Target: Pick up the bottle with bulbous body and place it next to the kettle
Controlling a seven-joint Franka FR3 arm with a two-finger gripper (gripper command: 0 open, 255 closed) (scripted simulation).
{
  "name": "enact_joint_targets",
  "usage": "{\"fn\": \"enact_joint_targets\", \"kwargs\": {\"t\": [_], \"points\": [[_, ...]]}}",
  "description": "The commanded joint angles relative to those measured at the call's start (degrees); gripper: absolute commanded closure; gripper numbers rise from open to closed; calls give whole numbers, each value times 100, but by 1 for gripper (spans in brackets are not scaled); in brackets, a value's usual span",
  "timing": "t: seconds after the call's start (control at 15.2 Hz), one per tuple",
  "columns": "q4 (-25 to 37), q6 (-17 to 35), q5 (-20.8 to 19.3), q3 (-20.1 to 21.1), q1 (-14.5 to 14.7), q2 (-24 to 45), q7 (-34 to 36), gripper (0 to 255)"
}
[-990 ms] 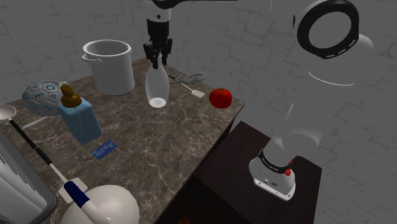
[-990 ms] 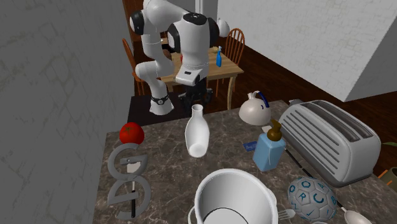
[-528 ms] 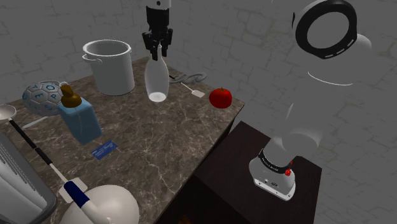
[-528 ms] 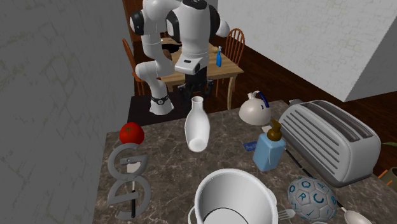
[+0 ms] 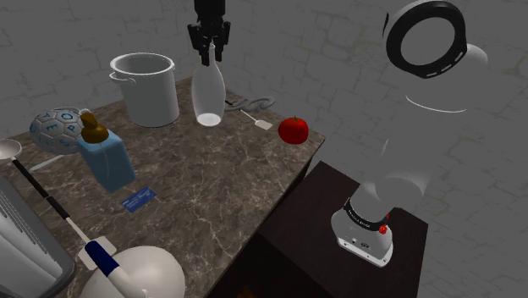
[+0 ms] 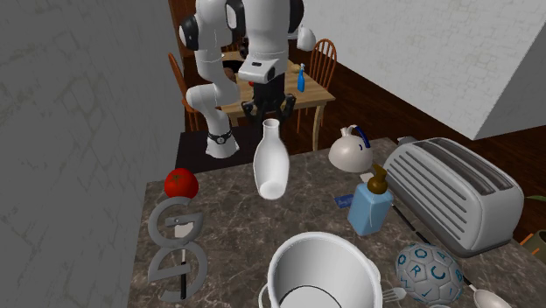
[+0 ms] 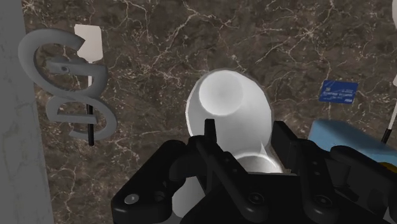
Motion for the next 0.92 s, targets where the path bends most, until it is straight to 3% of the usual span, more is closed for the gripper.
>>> {"fn": "enact_joint_targets", "kwargs": {"t": [0.0,0.46,0.86], "points": [[253,-183,-10,4,10,69,10,255],[1292,-891,-62,17,56,403,40,255],[2548,-1653,-143,29,140,901,74,255]]}}
